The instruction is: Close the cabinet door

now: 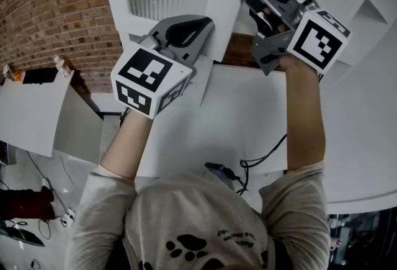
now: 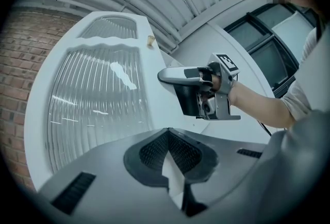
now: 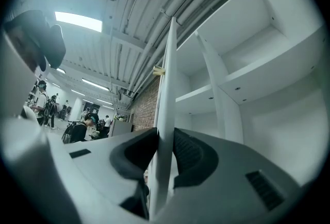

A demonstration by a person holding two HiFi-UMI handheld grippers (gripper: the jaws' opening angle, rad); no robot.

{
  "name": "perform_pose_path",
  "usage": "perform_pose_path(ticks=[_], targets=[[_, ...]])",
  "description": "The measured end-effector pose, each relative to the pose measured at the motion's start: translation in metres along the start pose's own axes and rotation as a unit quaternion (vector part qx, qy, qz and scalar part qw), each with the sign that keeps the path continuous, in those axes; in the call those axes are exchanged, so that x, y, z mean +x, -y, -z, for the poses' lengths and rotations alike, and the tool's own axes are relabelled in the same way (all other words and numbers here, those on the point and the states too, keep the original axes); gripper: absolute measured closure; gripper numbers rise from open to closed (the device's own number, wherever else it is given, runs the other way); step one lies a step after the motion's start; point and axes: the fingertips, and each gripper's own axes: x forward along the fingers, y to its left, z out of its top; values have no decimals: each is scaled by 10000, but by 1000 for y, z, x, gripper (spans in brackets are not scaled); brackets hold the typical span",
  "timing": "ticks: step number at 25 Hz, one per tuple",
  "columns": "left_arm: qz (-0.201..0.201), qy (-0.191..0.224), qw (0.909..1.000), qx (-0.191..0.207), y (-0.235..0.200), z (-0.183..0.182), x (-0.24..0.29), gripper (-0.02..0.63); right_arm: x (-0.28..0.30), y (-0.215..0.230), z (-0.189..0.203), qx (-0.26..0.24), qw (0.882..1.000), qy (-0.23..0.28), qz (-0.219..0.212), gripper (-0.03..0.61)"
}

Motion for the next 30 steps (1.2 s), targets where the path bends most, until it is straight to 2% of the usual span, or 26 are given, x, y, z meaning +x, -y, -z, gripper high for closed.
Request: perform_pose_path(ticks=[9, 30], targets=[[-295, -147, 9995, 37, -1, 15, 10, 604, 1, 16, 9, 91, 9996, 75, -266, 477], [-569, -313, 9979, -21, -12, 24, 43, 604, 10, 46, 9, 205, 9971, 136, -726, 474]])
